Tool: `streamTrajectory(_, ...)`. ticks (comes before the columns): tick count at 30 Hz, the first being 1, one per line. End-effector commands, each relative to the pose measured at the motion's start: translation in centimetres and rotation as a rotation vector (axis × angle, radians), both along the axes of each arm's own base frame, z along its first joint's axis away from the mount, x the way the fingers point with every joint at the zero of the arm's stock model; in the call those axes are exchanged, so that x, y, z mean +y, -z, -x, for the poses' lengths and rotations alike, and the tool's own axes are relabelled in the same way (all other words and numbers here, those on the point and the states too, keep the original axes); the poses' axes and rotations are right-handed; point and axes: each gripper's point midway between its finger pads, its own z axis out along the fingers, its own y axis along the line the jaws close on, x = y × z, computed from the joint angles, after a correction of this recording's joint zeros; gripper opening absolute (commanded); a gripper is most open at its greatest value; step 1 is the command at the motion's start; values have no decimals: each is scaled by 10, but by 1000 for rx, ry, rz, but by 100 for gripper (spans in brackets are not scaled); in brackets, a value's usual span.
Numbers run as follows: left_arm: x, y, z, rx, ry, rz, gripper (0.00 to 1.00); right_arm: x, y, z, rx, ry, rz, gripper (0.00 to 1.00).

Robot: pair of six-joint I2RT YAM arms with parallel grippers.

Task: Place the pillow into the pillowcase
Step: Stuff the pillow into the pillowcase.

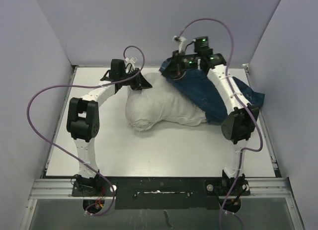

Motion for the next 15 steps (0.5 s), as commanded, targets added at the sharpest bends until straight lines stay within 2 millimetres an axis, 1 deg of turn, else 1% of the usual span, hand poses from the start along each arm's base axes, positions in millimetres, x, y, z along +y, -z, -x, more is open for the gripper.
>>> streamTrajectory(1,-42,-33,22,-59,115,172,5,116,-23,101,2,-433,-155,0)
streamTrajectory(2,-41,-35,23,-63,98,187,4,124,-12,111,27,-460,-143,0)
streamTrajectory(3,-39,-31,29,-49,79,199,3,127,1,116,43,-472,-123,0)
streamTrajectory(4,-37,-31,31,-56,54,207,3,123,16,116,60,-462,-89,0)
streamTrajectory(5,-35,-34,34,-69,36,217,2,113,34,110,69,-433,-40,0)
streamTrajectory(6,-32,-32,37,-72,20,221,2,97,51,103,78,-400,9,0)
streamTrajectory(8,-30,-30,45,-78,-1,229,3,55,84,90,72,-343,120,0)
streamTrajectory(9,-27,-28,47,-86,-11,233,3,34,97,89,69,-334,173,0)
streamTrajectory(10,-25,-26,50,-85,-17,233,4,14,106,91,41,-344,235,3)
streamTrajectory(11,-24,-25,52,-96,-21,237,5,-2,112,97,5,-376,302,13)
streamTrajectory(12,-22,-25,54,-102,-27,239,6,-15,114,103,-40,-419,355,20)
streamTrajectory(13,-21,-23,54,-106,-30,239,8,-25,110,109,-76,-454,379,28)
streamTrajectory(14,-20,-23,55,-111,-35,238,9,-32,102,114,-112,-480,377,39)
streamTrajectory(15,-19,-24,54,-123,-38,236,11,-40,87,118,-142,-483,345,53)
